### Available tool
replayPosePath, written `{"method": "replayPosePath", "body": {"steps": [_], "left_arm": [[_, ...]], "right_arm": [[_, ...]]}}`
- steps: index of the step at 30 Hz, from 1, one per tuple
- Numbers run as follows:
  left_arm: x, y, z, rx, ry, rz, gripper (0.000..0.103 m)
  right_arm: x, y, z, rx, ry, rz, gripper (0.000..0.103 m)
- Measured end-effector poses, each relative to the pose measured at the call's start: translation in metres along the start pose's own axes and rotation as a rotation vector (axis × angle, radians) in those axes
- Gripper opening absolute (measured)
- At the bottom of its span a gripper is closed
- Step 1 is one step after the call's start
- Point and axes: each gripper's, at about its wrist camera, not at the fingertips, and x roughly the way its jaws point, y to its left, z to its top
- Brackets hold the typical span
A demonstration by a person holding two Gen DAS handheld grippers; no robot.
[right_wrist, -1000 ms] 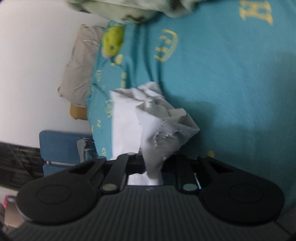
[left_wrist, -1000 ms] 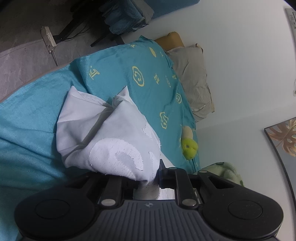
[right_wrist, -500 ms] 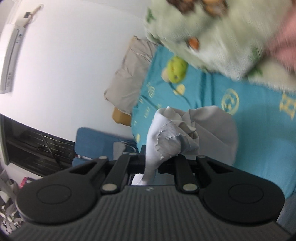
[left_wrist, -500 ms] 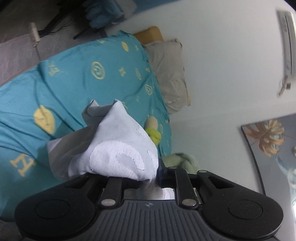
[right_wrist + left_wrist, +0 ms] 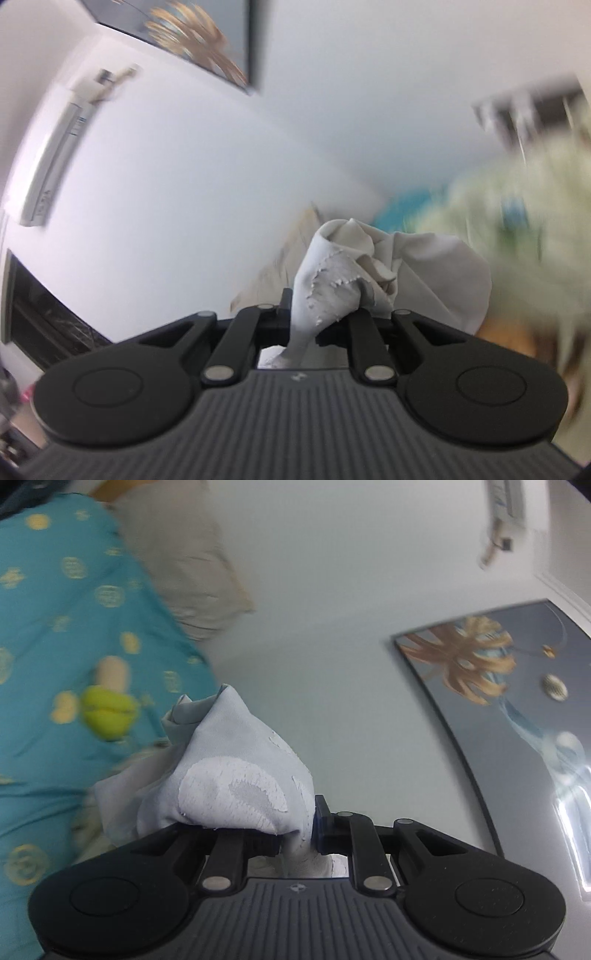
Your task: Fold clothes
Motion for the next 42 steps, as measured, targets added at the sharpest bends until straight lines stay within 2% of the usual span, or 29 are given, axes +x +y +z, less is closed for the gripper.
{"method": "replayPosePath", "body": {"steps": [2,4,7,9,11,15,20,21,25,27,29,31,36,37,39,40,41,42], "left_arm": [[0.042,-0.021,-0.015,0.044,0.018,-0.049,0.018],[0.076,-0.024,-0.037,0.106,0.038,-0.069,0.019],[0.126,0.011,-0.072,0.181,0.095,-0.04,0.019],[0.15,0.047,-0.093,0.214,0.171,-0.003,0.019],[0.151,0.08,-0.114,0.248,0.223,0.003,0.019],[0.14,0.109,-0.139,0.299,0.242,0.017,0.025],[0.125,0.105,-0.154,0.402,0.245,0.096,0.033],[0.123,0.099,-0.155,0.435,0.251,0.127,0.037],[0.09,0.077,-0.152,0.562,0.272,0.215,0.07],[0.069,0.062,-0.149,0.612,0.251,0.227,0.084],[0.05,0.041,-0.15,0.666,0.227,0.222,0.089],[0.028,0.019,-0.154,0.721,0.206,0.216,0.101],[-0.05,-0.038,-0.18,0.858,0.128,0.216,0.103],[-0.064,-0.046,-0.186,0.886,0.111,0.217,0.103],[-0.089,-0.063,-0.2,0.946,0.085,0.214,0.103],[-0.1,-0.069,-0.206,0.977,0.073,0.215,0.103],[-0.111,-0.075,-0.213,1.007,0.057,0.216,0.103],[-0.122,-0.079,-0.219,1.03,0.039,0.219,0.103]], "right_arm": [[-0.007,-0.008,0.025,-0.052,-0.069,0.017,0.013],[-0.014,-0.023,0.037,-0.104,-0.129,0.008,0.013],[-0.02,-0.072,0.031,-0.08,-0.158,-0.038,0.013],[-0.024,-0.113,0.018,-0.029,-0.142,-0.115,0.013],[-0.033,-0.149,0.0,0.02,-0.119,-0.167,0.013],[-0.055,-0.192,-0.041,0.042,-0.063,-0.19,0.013],[-0.058,-0.2,-0.069,0.098,-0.016,-0.254,0.015],[-0.057,-0.199,-0.07,0.129,0.002,-0.281,0.015],[-0.066,-0.186,-0.062,0.22,0.07,-0.385,0.019],[-0.077,-0.17,-0.058,0.181,0.09,-0.432,0.019],[-0.092,-0.153,-0.057,0.117,0.102,-0.461,0.019],[-0.108,-0.133,-0.055,0.04,0.109,-0.472,0.019],[-0.151,-0.076,-0.062,-0.166,0.097,-0.44,0.019],[-0.16,-0.064,-0.064,-0.205,0.093,-0.429,0.022],[-0.178,-0.038,-0.072,-0.284,0.076,-0.402,0.049],[-0.187,-0.027,-0.077,-0.321,0.061,-0.383,0.071],[-0.196,-0.016,-0.082,-0.355,0.038,-0.36,0.087],[-0.204,-0.006,-0.089,-0.39,0.017,-0.342,0.086]]}}
